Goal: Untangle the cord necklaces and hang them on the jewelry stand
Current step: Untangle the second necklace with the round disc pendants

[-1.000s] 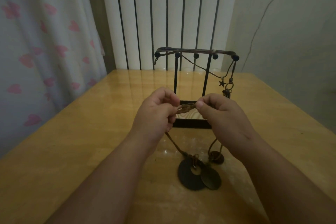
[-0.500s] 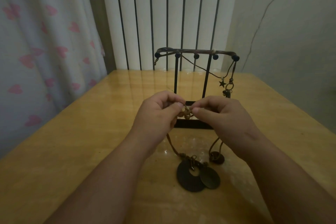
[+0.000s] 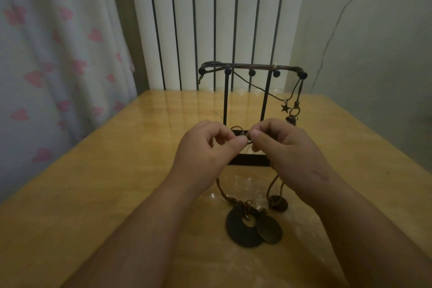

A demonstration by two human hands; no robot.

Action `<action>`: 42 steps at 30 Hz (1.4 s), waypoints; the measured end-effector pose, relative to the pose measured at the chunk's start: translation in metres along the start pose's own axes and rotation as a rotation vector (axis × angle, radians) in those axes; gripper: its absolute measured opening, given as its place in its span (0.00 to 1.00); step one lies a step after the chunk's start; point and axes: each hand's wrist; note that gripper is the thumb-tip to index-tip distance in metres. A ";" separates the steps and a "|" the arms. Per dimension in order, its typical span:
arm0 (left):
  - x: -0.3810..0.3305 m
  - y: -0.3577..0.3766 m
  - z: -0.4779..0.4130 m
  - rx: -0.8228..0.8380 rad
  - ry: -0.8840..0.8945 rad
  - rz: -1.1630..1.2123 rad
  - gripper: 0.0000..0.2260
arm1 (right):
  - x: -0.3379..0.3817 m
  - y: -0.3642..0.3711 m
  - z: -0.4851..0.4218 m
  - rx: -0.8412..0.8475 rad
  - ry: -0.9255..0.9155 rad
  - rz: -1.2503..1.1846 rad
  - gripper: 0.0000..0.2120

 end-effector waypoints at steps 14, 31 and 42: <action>0.003 0.001 -0.002 -0.104 0.062 -0.114 0.05 | -0.002 0.001 -0.003 0.019 0.043 -0.085 0.06; 0.002 0.007 0.000 -0.084 0.166 -0.419 0.02 | -0.004 0.006 -0.002 -0.016 0.029 0.077 0.07; 0.001 0.010 0.002 -0.059 0.171 -0.390 0.03 | 0.000 0.013 -0.002 -0.125 0.017 0.210 0.06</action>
Point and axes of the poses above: each hand's wrist, its own z-axis away from the middle knuckle, its own y-axis out of the palm, x = y × z, and after that the axes turned 5 degrees about x, right-handed
